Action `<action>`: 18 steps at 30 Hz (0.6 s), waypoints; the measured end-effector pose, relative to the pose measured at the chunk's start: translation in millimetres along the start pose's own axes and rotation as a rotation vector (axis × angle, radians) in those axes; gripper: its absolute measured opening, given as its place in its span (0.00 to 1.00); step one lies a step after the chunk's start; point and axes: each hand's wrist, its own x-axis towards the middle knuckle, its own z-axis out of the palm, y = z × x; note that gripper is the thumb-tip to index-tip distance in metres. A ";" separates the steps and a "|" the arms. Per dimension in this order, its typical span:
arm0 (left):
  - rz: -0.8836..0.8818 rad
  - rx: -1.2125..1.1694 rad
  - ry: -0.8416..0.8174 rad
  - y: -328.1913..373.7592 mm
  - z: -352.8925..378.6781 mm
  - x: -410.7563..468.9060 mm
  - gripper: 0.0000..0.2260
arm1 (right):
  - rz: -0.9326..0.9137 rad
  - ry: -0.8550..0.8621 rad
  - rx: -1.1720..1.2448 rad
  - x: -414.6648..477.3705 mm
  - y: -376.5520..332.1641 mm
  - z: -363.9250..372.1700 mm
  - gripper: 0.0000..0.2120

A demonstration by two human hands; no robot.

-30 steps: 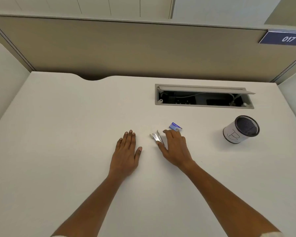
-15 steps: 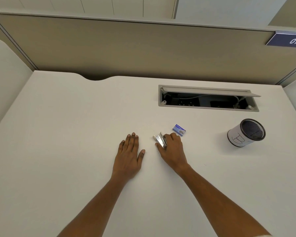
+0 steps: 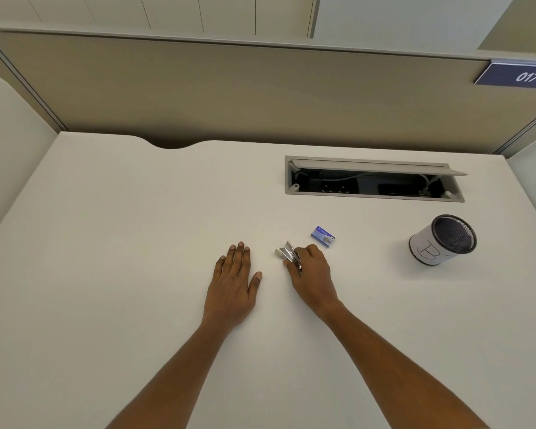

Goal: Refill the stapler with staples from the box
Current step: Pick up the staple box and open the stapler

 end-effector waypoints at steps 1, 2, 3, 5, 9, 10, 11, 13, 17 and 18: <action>-0.001 -0.001 -0.003 -0.1 0.3 0.4 0.31 | -0.006 0.007 0.012 -0.6 -0.4 -0.8 0.08; -0.001 -0.003 -0.006 -0.2 0.8 0.7 0.31 | -0.017 0.017 0.027 -1.3 -0.8 -2.0 0.08; -0.004 -0.009 -0.010 -0.1 0.9 1.1 0.31 | -0.030 0.031 0.044 -1.7 -1.9 -3.7 0.07; -0.024 -0.035 -0.015 -0.3 -0.5 1.3 0.31 | -0.073 0.072 0.087 -3.0 -5.7 -9.3 0.07; -0.070 -0.162 0.038 4.1 -19.0 4.4 0.29 | -0.178 0.161 0.191 -8.4 -19.2 -30.3 0.07; -0.091 -0.213 0.055 6.4 -27.2 5.9 0.29 | -0.195 0.165 0.222 -10.0 -23.0 -36.3 0.07; -0.126 -0.281 0.074 9.4 -37.9 7.6 0.28 | -0.202 0.165 0.259 -12.0 -26.9 -42.7 0.08; -0.215 -0.503 0.110 17.1 -66.3 11.6 0.26 | -0.190 0.152 0.347 -15.7 -36.0 -56.4 0.07; -0.284 -1.166 0.081 37.6 -125.8 13.5 0.25 | -0.187 0.084 0.518 -26.9 -53.2 -84.7 0.06; -0.256 -1.262 0.044 42.0 -137.0 12.6 0.24 | -0.186 0.062 0.554 -30.0 -56.9 -91.1 0.06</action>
